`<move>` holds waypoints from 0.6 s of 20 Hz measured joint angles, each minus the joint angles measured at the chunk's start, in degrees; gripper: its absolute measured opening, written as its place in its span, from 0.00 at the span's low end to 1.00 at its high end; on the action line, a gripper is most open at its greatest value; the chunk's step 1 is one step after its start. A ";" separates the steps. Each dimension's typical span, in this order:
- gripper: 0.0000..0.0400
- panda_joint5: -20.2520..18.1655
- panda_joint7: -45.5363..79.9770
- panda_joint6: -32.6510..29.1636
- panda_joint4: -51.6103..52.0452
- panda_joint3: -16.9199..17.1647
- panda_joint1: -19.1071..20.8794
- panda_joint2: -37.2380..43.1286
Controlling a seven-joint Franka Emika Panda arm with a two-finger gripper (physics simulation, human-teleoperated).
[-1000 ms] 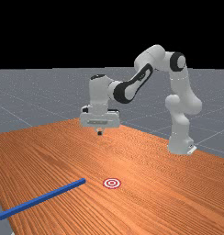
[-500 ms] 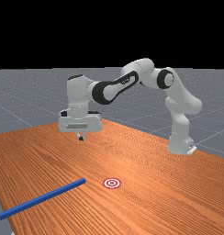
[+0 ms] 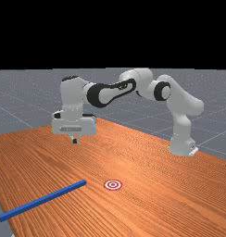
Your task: Pull the pivot to the target area
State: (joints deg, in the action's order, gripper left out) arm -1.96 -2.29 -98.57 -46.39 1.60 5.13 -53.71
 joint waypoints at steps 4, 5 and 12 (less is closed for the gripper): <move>0.00 -0.72 4.66 -5.92 -5.39 0.63 -0.39 0.15; 0.00 -0.87 5.53 -7.22 -6.34 0.76 -0.48 -0.18; 0.00 -1.16 5.74 -15.17 -12.73 0.80 -0.61 -0.26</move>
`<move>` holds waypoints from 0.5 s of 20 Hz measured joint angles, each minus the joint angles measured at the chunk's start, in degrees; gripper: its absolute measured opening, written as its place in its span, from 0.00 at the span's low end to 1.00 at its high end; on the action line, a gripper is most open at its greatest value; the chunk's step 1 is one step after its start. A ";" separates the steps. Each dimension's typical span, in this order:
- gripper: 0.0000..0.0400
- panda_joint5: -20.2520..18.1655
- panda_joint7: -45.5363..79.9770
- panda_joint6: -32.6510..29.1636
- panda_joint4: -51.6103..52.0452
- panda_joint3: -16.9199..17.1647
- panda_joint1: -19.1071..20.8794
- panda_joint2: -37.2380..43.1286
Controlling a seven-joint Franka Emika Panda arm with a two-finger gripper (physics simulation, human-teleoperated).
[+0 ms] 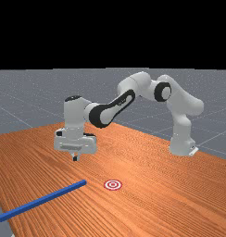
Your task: Pull the pivot to the target area
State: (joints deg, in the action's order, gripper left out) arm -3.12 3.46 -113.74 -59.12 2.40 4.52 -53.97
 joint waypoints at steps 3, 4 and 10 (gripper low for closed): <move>0.00 -0.54 -4.03 -14.17 -9.69 -1.20 0.63 2.23; 0.00 2.33 -1.34 -4.89 -2.45 1.14 -1.00 -1.45; 0.00 0.29 -3.81 -9.31 -3.49 -0.77 0.35 -3.81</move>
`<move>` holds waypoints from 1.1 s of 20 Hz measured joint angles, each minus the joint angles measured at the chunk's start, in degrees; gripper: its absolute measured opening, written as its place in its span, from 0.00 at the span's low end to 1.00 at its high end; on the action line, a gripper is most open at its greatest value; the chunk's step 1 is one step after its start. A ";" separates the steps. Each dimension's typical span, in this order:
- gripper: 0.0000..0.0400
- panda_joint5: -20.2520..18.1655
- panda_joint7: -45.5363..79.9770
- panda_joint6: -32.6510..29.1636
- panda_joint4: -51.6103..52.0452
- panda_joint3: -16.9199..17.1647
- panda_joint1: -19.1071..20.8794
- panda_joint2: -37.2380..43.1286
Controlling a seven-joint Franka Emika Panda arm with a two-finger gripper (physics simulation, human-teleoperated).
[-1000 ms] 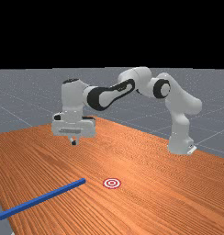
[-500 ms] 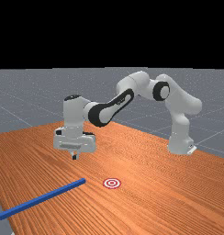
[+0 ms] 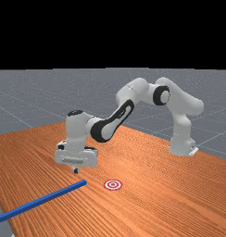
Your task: Pull the pivot to the target area
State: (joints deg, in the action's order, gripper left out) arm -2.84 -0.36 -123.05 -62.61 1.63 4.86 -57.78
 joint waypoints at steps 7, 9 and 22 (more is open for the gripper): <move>0.00 1.36 1.55 10.14 19.87 1.09 -0.52 -10.70; 0.63 4.14 3.95 9.64 19.09 3.77 -2.28 -10.45; 1.00 0.68 4.86 10.73 27.95 1.03 -0.55 -18.35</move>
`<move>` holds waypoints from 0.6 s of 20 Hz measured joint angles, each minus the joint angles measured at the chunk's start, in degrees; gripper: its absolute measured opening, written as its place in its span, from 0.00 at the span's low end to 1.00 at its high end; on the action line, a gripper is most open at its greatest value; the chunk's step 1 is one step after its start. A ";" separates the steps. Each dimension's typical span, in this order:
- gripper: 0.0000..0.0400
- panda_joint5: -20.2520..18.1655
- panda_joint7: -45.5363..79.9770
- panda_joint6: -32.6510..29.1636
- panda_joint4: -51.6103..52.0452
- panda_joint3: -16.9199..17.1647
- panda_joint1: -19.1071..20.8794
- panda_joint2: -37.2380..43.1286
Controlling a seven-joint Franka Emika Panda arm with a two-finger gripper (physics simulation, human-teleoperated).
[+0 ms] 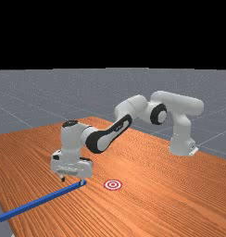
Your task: Pull the pivot to the target area
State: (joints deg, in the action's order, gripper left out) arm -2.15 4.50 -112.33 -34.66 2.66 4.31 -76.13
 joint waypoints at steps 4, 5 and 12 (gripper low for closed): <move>1.00 0.28 -2.50 0.52 2.27 -0.34 0.19 -2.20; 1.00 0.28 -2.49 1.45 4.32 -0.35 0.45 -3.31; 1.00 0.14 -2.69 -4.54 -2.21 -0.47 0.43 -0.85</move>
State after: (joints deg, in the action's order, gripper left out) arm -2.01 1.81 -116.87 -36.87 2.19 4.73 -76.98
